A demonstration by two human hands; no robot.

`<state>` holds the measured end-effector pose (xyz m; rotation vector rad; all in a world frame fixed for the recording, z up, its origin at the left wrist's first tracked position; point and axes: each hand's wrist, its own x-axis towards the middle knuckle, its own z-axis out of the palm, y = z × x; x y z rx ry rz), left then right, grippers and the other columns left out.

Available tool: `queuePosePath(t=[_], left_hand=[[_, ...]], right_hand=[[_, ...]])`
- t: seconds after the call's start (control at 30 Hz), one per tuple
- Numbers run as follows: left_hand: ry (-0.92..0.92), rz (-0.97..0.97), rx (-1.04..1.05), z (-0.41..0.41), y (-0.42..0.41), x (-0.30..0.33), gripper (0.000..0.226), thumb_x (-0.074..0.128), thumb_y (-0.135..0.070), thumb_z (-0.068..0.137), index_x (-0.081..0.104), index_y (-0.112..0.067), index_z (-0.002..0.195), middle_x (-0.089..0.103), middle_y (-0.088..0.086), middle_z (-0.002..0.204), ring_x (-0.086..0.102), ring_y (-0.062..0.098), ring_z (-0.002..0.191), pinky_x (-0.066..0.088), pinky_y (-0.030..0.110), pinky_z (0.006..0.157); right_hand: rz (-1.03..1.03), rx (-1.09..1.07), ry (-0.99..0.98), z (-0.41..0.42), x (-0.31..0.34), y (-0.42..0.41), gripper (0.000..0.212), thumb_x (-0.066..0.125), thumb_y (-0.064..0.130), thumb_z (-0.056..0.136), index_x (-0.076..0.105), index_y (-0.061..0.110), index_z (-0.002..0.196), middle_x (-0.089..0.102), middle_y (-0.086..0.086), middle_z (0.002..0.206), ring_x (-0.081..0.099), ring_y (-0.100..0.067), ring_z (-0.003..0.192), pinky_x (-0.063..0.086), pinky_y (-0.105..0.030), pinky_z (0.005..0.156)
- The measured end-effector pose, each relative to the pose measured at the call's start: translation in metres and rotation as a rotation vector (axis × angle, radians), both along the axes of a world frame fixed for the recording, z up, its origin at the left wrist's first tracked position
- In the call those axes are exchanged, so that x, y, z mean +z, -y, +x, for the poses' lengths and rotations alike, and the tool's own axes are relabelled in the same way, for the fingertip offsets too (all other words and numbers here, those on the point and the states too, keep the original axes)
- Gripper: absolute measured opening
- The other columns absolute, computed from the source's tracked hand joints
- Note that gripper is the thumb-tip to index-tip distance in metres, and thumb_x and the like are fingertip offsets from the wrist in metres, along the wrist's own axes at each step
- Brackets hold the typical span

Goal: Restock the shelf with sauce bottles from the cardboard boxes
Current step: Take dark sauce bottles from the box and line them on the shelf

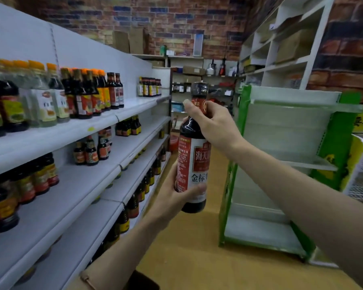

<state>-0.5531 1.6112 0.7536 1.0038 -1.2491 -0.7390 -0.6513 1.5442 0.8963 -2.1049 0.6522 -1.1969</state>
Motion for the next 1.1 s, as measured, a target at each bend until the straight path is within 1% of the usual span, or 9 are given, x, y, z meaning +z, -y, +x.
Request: queuePosePath(t=[0.13,0.27,0.43,0.53,0.6,0.77,0.93,1.0,1.1], left_hand=[[-0.009,0.005,0.007,0.023,0.062,-0.003,0.078,0.079,-0.039,0.064,0.045,-0.032,0.133,0.068,-0.007,0.114,0.066,0.013,0.104,0.055,0.024,0.083],[0.001,0.011,0.032,0.047,0.133,-0.007,0.078,0.079,-0.042,0.063,0.046,-0.031,0.132,0.068,-0.007,0.113,0.066,0.015,0.104,0.055,0.032,0.088],[-0.014,0.008,0.072,0.076,0.237,-0.002,0.076,0.080,-0.043,0.058,0.049,-0.032,0.127,0.070,-0.006,0.109,0.068,0.017,0.101,0.054,0.036,0.088],[-0.007,0.006,0.071,0.092,0.305,0.007,0.079,0.084,-0.043,0.058,0.049,-0.031,0.128,0.069,-0.002,0.111,0.067,0.021,0.103,0.054,0.038,0.091],[0.010,0.013,0.088,0.103,0.344,0.012,0.077,0.084,-0.044,0.059,0.050,-0.032,0.127,0.069,-0.003,0.113,0.067,0.020,0.104,0.054,0.037,0.091],[0.109,0.092,0.155,0.149,0.417,0.020,0.062,0.081,-0.028,0.071,0.053,-0.025,0.126,0.071,-0.007,0.110,0.068,0.013,0.101,0.055,0.024,0.084],[0.191,0.161,0.217,0.210,0.486,0.011,0.058,0.083,-0.025,0.070,0.056,-0.028,0.121,0.071,-0.007,0.109,0.068,0.007,0.099,0.055,0.022,0.080],[0.197,0.156,0.264,0.241,0.514,0.008,0.070,0.086,-0.024,0.068,0.049,-0.031,0.126,0.070,-0.008,0.109,0.067,0.005,0.099,0.054,0.022,0.080],[0.183,0.140,0.278,0.296,0.563,0.008,0.098,0.090,-0.032,0.059,0.032,-0.039,0.138,0.068,-0.005,0.116,0.066,0.011,0.104,0.053,0.031,0.090]], right_hand=[[0.003,0.006,-0.019,0.024,-0.003,0.063,0.043,0.054,0.057,0.092,0.062,0.016,0.090,0.071,-0.012,0.096,0.068,-0.024,0.088,0.053,-0.045,0.089],[0.039,0.068,-0.044,0.044,-0.006,0.136,0.033,0.050,0.053,0.095,0.061,0.023,0.090,0.071,-0.001,0.096,0.068,-0.015,0.089,0.054,-0.033,0.085],[0.051,0.193,-0.072,0.068,0.004,0.248,0.038,0.052,0.045,0.097,0.067,0.011,0.102,0.073,-0.005,0.102,0.069,-0.016,0.093,0.054,-0.031,0.088],[0.007,0.174,-0.058,0.087,0.012,0.316,0.042,0.053,0.048,0.096,0.064,0.007,0.092,0.070,-0.004,0.089,0.067,-0.016,0.082,0.052,-0.028,0.077],[-0.013,0.166,-0.034,0.102,0.015,0.360,0.047,0.055,0.049,0.094,0.062,0.003,0.089,0.069,-0.008,0.086,0.066,-0.020,0.078,0.053,-0.033,0.074],[0.016,0.165,0.036,0.148,0.007,0.449,0.052,0.056,0.048,0.094,0.068,-0.003,0.097,0.073,-0.016,0.095,0.069,-0.029,0.088,0.054,-0.043,0.086],[0.039,0.209,0.019,0.213,-0.008,0.525,0.049,0.057,0.047,0.094,0.070,0.000,0.094,0.073,-0.012,0.092,0.069,-0.024,0.086,0.055,-0.036,0.082],[0.008,0.224,-0.003,0.243,-0.012,0.554,0.051,0.057,0.048,0.093,0.069,-0.001,0.097,0.073,-0.013,0.092,0.069,-0.024,0.086,0.055,-0.035,0.079],[-0.011,0.252,0.008,0.291,-0.010,0.600,0.051,0.057,0.048,0.093,0.069,0.000,0.101,0.073,-0.013,0.095,0.069,-0.023,0.087,0.056,-0.038,0.083]])
